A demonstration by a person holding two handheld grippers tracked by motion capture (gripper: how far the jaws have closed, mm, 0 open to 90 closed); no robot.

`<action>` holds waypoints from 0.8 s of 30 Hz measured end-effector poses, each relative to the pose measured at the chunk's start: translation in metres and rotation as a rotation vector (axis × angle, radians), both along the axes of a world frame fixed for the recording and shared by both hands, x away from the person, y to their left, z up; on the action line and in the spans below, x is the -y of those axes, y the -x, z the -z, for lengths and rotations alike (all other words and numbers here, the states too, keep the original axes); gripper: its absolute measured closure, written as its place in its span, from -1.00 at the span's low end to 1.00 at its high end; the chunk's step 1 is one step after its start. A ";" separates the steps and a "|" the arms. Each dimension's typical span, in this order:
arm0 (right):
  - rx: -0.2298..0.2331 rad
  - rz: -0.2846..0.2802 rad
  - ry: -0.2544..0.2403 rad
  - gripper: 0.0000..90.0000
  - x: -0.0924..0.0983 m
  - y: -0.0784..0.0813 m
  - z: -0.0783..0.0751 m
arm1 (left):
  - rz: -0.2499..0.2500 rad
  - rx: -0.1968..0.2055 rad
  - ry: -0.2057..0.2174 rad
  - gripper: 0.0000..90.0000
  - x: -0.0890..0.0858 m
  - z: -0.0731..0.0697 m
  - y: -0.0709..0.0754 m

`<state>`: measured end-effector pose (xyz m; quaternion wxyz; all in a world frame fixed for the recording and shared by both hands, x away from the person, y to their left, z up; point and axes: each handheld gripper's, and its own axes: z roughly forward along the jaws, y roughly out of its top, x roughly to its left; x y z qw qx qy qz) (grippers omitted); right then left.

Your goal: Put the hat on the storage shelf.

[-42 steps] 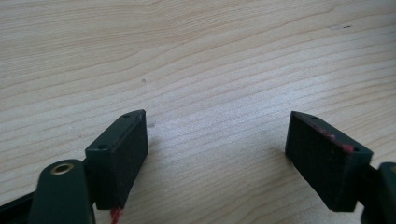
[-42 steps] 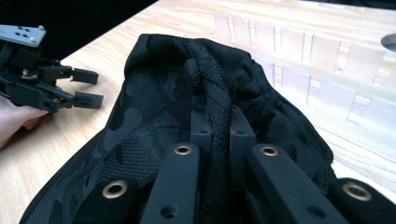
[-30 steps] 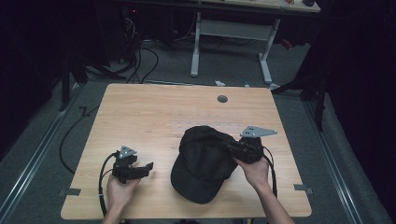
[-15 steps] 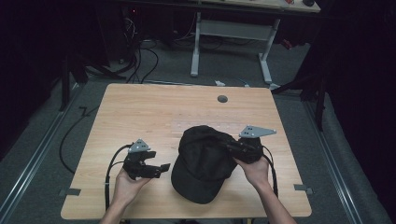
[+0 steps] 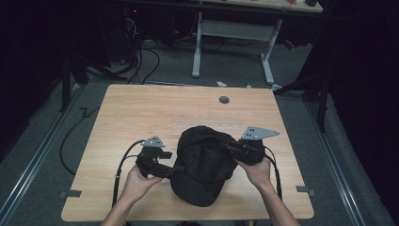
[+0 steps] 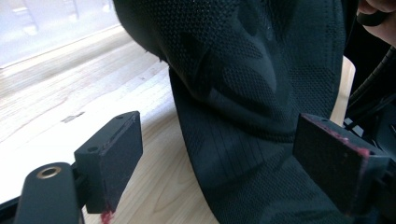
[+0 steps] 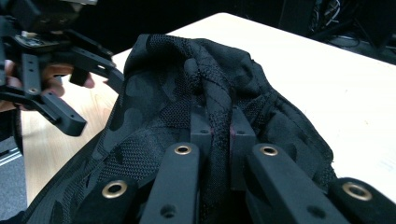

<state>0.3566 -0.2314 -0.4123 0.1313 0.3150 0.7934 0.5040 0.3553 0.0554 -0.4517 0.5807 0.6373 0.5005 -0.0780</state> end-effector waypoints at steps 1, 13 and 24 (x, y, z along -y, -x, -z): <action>0.005 -0.005 -0.002 0.89 0.000 0.000 0.000 | 0.006 0.000 -0.001 -0.65 0.001 0.000 0.000; 0.043 -0.056 -0.020 0.88 -0.003 0.000 0.000 | 0.088 -0.030 -0.025 -0.58 0.014 0.000 -0.006; 0.066 -0.077 -0.048 0.88 -0.001 -0.001 -0.001 | 0.148 -0.021 -0.069 -0.45 0.022 0.002 -0.004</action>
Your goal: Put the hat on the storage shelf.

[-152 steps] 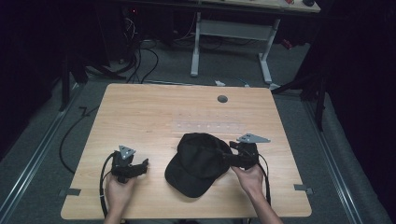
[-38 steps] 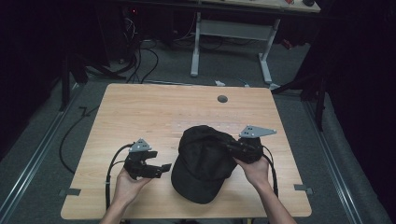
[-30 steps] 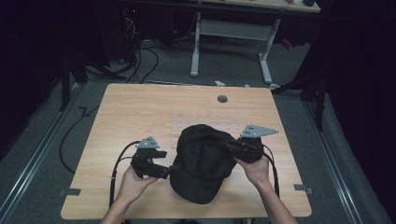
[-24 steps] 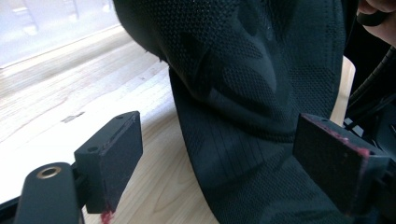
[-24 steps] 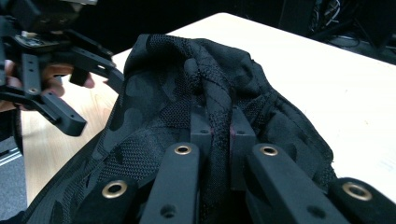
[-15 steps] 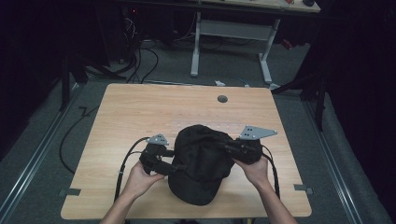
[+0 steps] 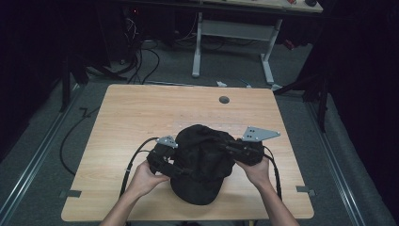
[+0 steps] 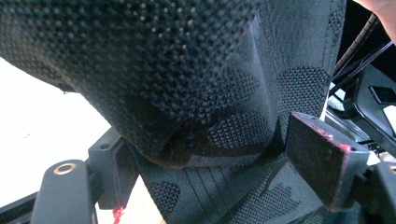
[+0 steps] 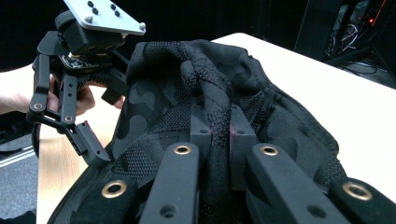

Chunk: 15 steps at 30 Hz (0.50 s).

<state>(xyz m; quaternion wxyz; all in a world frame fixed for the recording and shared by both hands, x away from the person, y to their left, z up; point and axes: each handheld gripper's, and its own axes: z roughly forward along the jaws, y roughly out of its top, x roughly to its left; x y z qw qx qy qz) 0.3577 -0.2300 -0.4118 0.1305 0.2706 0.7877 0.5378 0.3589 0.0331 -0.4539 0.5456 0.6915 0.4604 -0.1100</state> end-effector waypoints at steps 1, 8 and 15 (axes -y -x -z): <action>-0.003 0.003 -0.001 0.88 0.000 -0.001 0.000 | 0.000 0.004 -0.002 -0.42 0.000 0.000 0.000; 0.011 0.038 0.016 0.86 -0.005 -0.006 -0.009 | -0.012 0.020 0.036 -0.21 -0.006 -0.005 0.001; 0.037 0.071 0.044 0.83 -0.015 -0.012 -0.017 | -0.019 0.016 0.066 -0.06 -0.012 -0.011 0.002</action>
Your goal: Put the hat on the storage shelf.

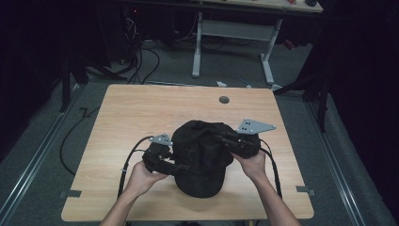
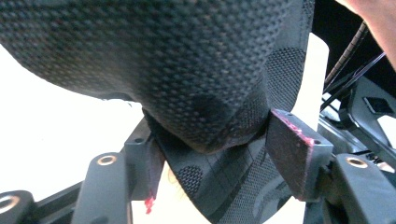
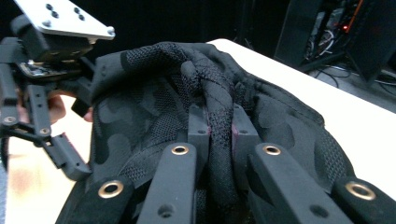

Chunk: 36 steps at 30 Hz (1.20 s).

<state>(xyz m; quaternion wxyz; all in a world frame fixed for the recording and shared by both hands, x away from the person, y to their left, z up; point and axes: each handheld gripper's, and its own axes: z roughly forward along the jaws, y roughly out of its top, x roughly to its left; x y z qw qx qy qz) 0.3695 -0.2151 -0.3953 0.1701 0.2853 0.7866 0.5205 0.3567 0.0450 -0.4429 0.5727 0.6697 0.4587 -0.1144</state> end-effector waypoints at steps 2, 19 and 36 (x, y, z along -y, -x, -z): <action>-0.004 0.011 -0.001 0.82 -0.001 -0.002 0.000 | 0.005 0.004 -0.003 -0.04 -0.001 -0.001 0.002; 0.001 0.004 -0.004 0.67 0.002 -0.001 0.001 | 0.098 -0.001 0.028 0.52 -0.005 -0.007 0.014; -0.034 -0.011 -0.048 0.34 0.001 -0.002 0.001 | 0.061 0.116 0.080 0.63 -0.017 -0.026 0.035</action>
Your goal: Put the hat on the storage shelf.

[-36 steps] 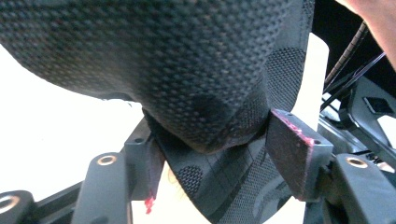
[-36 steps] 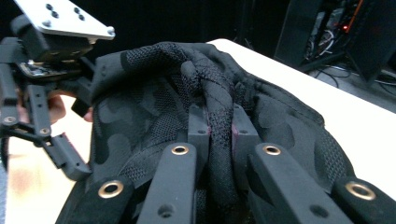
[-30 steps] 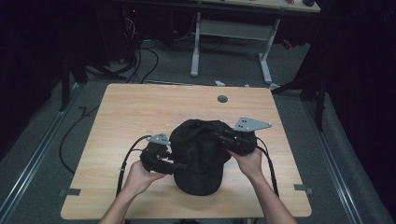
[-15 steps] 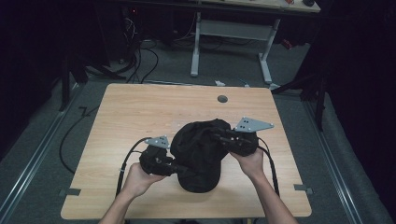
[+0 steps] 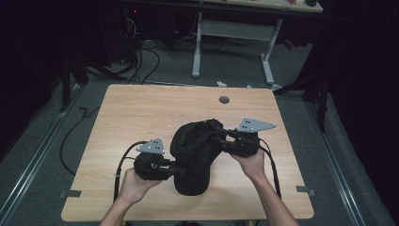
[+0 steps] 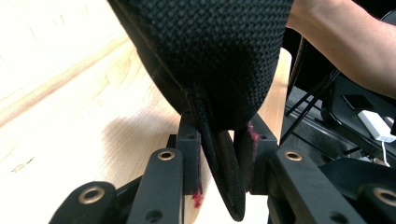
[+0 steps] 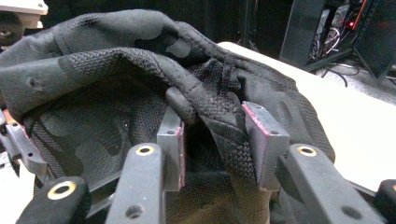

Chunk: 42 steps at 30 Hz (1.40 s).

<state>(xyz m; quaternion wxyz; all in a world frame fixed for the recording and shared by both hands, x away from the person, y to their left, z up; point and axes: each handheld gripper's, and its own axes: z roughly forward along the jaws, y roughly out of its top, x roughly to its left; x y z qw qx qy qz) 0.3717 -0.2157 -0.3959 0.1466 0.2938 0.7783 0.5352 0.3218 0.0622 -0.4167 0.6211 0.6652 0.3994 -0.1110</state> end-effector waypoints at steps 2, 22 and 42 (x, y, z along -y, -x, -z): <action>-0.003 0.001 -0.004 0.26 0.001 0.000 0.000 | -0.010 0.009 0.010 0.63 -0.002 -0.001 0.001; -0.095 0.095 0.022 -0.19 0.035 0.006 0.023 | -0.124 0.083 0.073 0.64 -0.027 -0.016 0.003; -0.277 0.431 0.233 -0.14 0.082 0.033 0.133 | -0.194 0.165 0.092 0.66 -0.030 -0.044 -0.007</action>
